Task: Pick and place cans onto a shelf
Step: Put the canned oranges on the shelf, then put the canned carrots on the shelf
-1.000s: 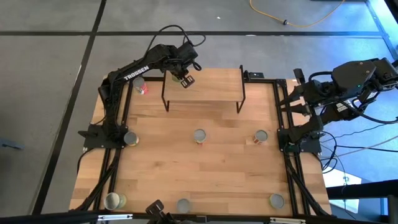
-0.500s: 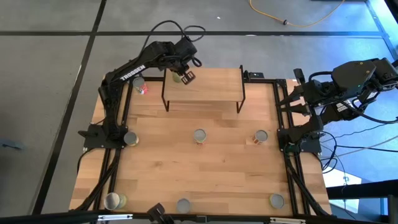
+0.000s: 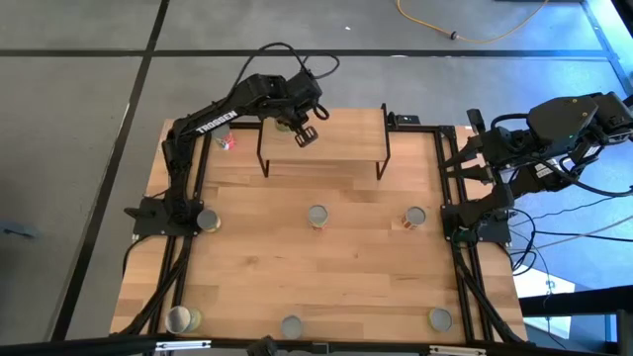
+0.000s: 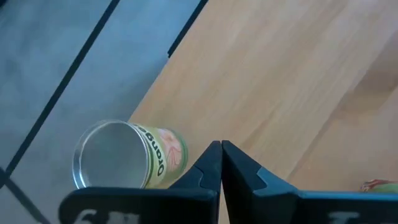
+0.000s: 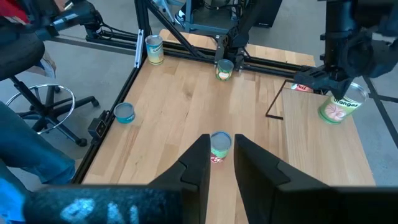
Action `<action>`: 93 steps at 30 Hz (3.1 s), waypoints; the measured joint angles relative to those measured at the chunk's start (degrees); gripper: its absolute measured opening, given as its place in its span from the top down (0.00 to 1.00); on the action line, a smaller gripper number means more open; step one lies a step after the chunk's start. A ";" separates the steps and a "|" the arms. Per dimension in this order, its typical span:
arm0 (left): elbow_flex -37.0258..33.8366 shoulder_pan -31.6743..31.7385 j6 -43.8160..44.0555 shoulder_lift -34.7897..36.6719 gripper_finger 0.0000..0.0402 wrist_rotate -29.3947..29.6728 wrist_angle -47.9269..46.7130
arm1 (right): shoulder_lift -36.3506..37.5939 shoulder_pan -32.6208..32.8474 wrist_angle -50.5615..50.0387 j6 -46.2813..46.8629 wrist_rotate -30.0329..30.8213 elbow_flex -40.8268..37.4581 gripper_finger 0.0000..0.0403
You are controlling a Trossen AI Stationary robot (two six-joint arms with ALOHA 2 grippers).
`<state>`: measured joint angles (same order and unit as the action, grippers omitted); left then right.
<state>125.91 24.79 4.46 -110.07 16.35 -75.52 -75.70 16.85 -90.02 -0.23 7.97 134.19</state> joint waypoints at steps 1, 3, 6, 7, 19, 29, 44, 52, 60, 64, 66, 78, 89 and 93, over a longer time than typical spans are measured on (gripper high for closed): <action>0.00 0.16 0.09 -0.38 1.00 0.06 -0.14 | 0.00 0.01 0.00 0.00 0.00 0.00 0.82; 0.00 0.31 -0.24 -1.21 1.00 0.74 -0.10 | -0.02 -0.01 0.00 0.00 0.00 0.02 0.82; -0.07 0.29 -0.52 -2.29 1.00 4.60 0.00 | -0.02 0.01 0.00 0.00 0.00 0.02 0.82; -0.07 0.33 -0.54 -2.64 1.00 5.17 -0.03 | -0.02 0.01 0.00 -0.02 0.00 0.00 0.82; -0.66 4.09 -0.58 -4.56 1.00 6.73 -1.25 | -0.04 0.00 0.00 0.11 0.00 0.02 0.82; -0.59 4.80 -1.78 -4.43 1.00 7.10 -1.69 | -0.04 -0.01 0.00 0.03 0.00 0.02 0.82; -0.56 2.66 -1.01 -3.30 1.00 3.90 -2.30 | -0.04 0.01 0.00 -0.02 0.00 0.00 0.82; 4.27 -5.71 -1.01 0.50 1.00 -6.25 -5.67 | -0.04 0.00 0.00 -0.02 0.02 0.01 0.82; 6.91 -17.76 7.77 4.82 1.00 -10.09 -12.83 | -0.22 0.01 0.04 -0.16 0.00 -1.90 0.82; 6.60 -22.86 16.58 6.28 1.00 -12.28 -14.13 | -0.19 -0.01 0.00 -0.24 0.00 -3.64 0.82; 6.59 -25.32 20.13 7.24 1.00 -14.62 -14.68 | -0.20 -0.01 0.00 -0.37 -0.04 -4.64 0.82; 6.64 -42.66 33.16 10.63 1.00 -13.07 -14.52 | -0.09 0.01 -0.02 -3.01 -0.50 -6.27 0.82; -14.76 -55.50 41.30 25.16 1.00 -10.75 -14.53 | -0.02 -0.01 0.04 -1.42 -0.52 -6.27 0.82; -25.73 -62.22 52.25 32.92 1.00 -9.41 -14.56 | -0.02 -0.01 1.07 -1.12 -0.50 -6.27 0.82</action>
<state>100.18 -37.43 56.71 -77.14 6.94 -90.08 -75.72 16.84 -88.95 -1.35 7.46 127.92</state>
